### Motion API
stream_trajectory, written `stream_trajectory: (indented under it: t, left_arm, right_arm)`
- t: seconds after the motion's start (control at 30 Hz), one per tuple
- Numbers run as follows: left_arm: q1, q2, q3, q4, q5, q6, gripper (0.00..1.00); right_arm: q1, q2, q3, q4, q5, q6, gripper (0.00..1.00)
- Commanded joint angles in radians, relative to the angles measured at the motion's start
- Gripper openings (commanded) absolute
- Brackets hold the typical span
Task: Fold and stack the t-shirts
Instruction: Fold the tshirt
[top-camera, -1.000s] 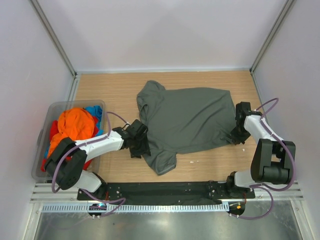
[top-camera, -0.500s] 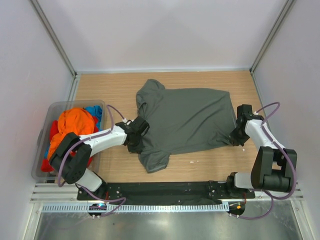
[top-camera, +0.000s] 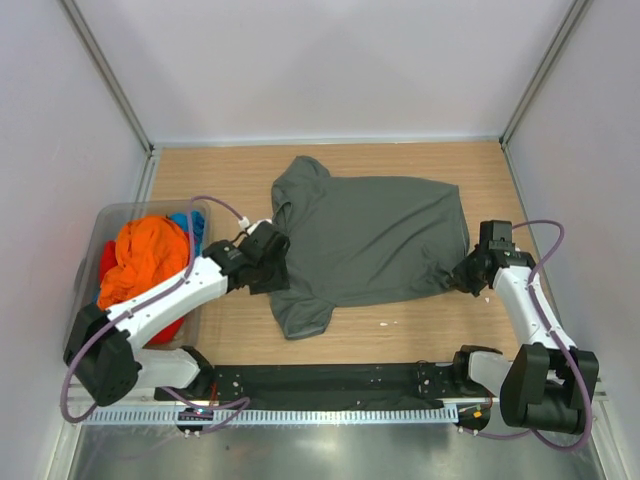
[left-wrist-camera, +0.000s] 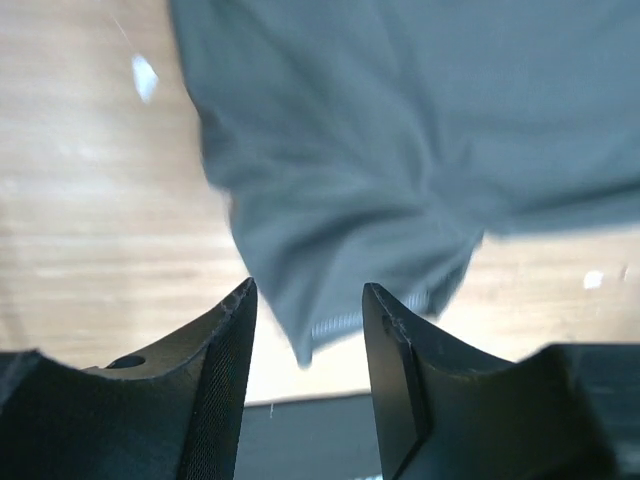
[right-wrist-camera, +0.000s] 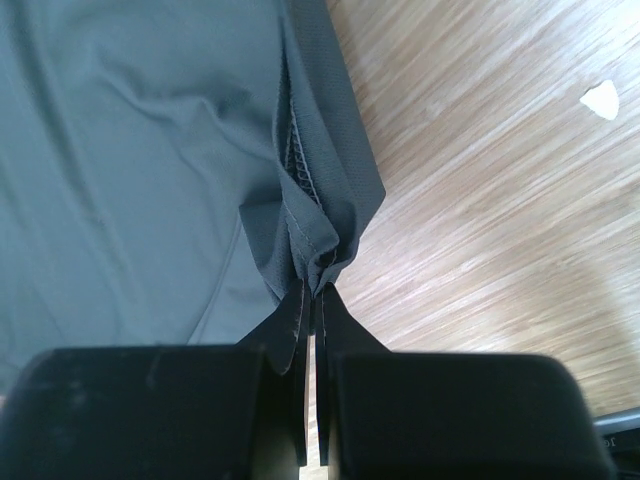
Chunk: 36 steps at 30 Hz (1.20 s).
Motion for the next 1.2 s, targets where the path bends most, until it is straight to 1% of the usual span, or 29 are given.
stream_trajectory:
  t: [0.0, 0.07, 0.13, 0.2, 0.3, 0.33, 0.43, 0.53, 0.63, 0.73, 0.77, 0.83, 0.9, 0.97, 1.0, 1.03, 1.07, 1.1, 1.17]
  left_arm:
    - [-0.095, -0.069, -0.075, -0.042, 0.034, -0.07, 0.48]
    - [-0.15, -0.067, -0.123, -0.007, 0.045, -0.121, 0.48]
    - [-0.161, -0.047, -0.175, 0.062, 0.107, -0.155, 0.48]
    - [-0.172, -0.005, -0.201, 0.095, 0.131, -0.172, 0.47]
    - [-0.178, 0.047, -0.213, 0.029, 0.065, -0.192, 0.43]
    - [-0.178, 0.055, -0.2, -0.05, -0.008, -0.198, 0.38]
    - [-0.178, 0.058, -0.181, -0.17, -0.123, -0.201, 0.35]
    - [-0.178, 0.042, -0.176, -0.198, -0.145, -0.207, 0.33]
    - [-0.178, 0.023, -0.172, -0.172, -0.112, -0.207, 0.33]
    - [-0.179, -0.025, -0.183, -0.099, -0.023, -0.204, 0.41]
    - [-0.178, -0.065, -0.192, -0.085, 0.006, -0.21, 0.43]
    - [-0.179, -0.103, -0.201, -0.057, 0.019, -0.233, 0.47]
    - [-0.178, -0.143, -0.213, -0.045, 0.022, -0.244, 0.48]
    - [-0.178, -0.163, -0.213, -0.031, 0.043, -0.243, 0.49]
    - [-0.178, -0.171, -0.215, 0.013, 0.063, -0.233, 0.48]
    - [-0.178, -0.178, -0.216, 0.045, 0.113, -0.214, 0.47]
    - [-0.178, -0.186, -0.218, 0.073, 0.131, -0.21, 0.46]
    - [-0.179, -0.198, -0.215, 0.129, 0.141, -0.209, 0.45]
    - [-0.178, -0.194, -0.21, 0.174, 0.143, -0.177, 0.41]
  right_arm:
    - [-0.004, -0.027, -0.023, 0.024, -0.05, -0.017, 0.01]
    - [-0.004, -0.03, -0.032, 0.032, -0.053, -0.017, 0.01]
    - [-0.004, -0.029, -0.036, 0.035, -0.056, -0.017, 0.01]
    - [-0.004, -0.024, -0.038, 0.035, -0.055, -0.021, 0.01]
    - [-0.004, -0.021, -0.038, 0.03, -0.044, -0.023, 0.01]
    - [-0.004, -0.021, -0.036, 0.026, -0.038, -0.023, 0.01]
    - [-0.004, -0.022, -0.035, 0.019, -0.027, -0.021, 0.01]
    - [-0.004, -0.028, -0.039, 0.022, -0.026, -0.017, 0.01]
    - [-0.004, -0.028, -0.044, 0.029, -0.039, -0.018, 0.01]
    - [-0.004, -0.033, -0.046, 0.035, -0.055, -0.018, 0.01]
    - [-0.004, -0.035, -0.047, 0.035, -0.064, -0.017, 0.01]
    - [-0.004, -0.041, -0.047, 0.027, -0.069, -0.017, 0.01]
    - [-0.004, -0.048, -0.047, 0.024, -0.073, -0.023, 0.01]
    - [-0.004, -0.064, -0.052, 0.016, -0.067, -0.023, 0.01]
    - [-0.004, -0.068, -0.052, 0.015, -0.064, -0.021, 0.01]
    - [-0.004, -0.073, -0.055, 0.015, -0.069, -0.018, 0.01]
    - [-0.004, -0.079, -0.058, 0.016, -0.07, -0.017, 0.01]
    - [-0.004, -0.079, -0.061, 0.016, -0.07, -0.014, 0.01]
    - [-0.004, -0.082, -0.062, 0.018, -0.076, -0.011, 0.01]
